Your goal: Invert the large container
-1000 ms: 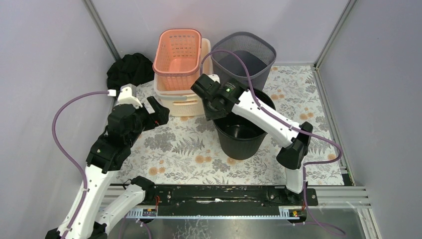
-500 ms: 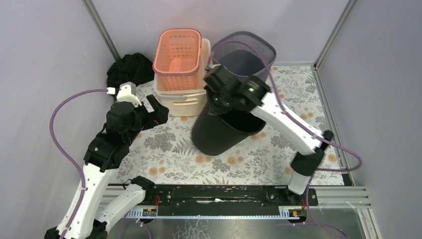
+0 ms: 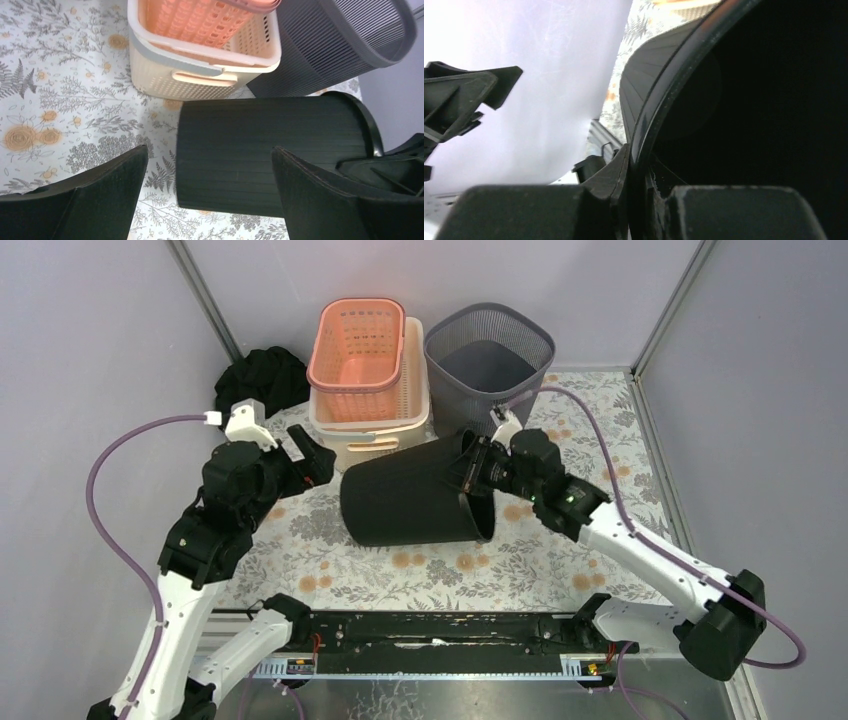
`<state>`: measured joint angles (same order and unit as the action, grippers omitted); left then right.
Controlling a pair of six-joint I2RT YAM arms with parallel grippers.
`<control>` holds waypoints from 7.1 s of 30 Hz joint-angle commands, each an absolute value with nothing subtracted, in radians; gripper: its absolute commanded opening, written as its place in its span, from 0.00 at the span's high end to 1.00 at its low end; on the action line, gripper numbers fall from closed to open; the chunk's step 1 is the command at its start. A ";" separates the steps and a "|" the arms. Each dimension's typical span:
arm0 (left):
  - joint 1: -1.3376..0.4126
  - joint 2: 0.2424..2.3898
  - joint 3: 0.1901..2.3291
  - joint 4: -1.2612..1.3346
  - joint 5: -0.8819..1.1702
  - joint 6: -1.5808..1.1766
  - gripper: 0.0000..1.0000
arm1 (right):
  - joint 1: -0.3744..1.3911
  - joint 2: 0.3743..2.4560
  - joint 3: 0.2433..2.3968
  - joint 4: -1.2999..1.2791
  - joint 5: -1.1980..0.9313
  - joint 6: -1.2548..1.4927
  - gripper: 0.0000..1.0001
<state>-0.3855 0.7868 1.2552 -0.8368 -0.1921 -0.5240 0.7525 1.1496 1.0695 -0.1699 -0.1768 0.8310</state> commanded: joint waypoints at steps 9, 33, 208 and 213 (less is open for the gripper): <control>-0.387 0.748 1.043 -0.784 -0.229 -0.561 0.00 | 0.638 1.188 0.532 0.864 -0.445 1.186 1.00; -0.384 0.741 0.744 -0.358 0.020 -0.697 0.16 | 0.586 1.401 0.469 1.279 -0.633 1.445 1.00; 0.004 1.509 1.121 -0.120 -0.485 -0.665 0.00 | 0.509 1.614 1.805 -0.420 -0.022 -0.027 0.03; 0.052 1.597 1.144 -0.039 -0.403 -0.660 0.00 | 0.509 1.783 1.929 -0.492 0.023 -0.080 0.04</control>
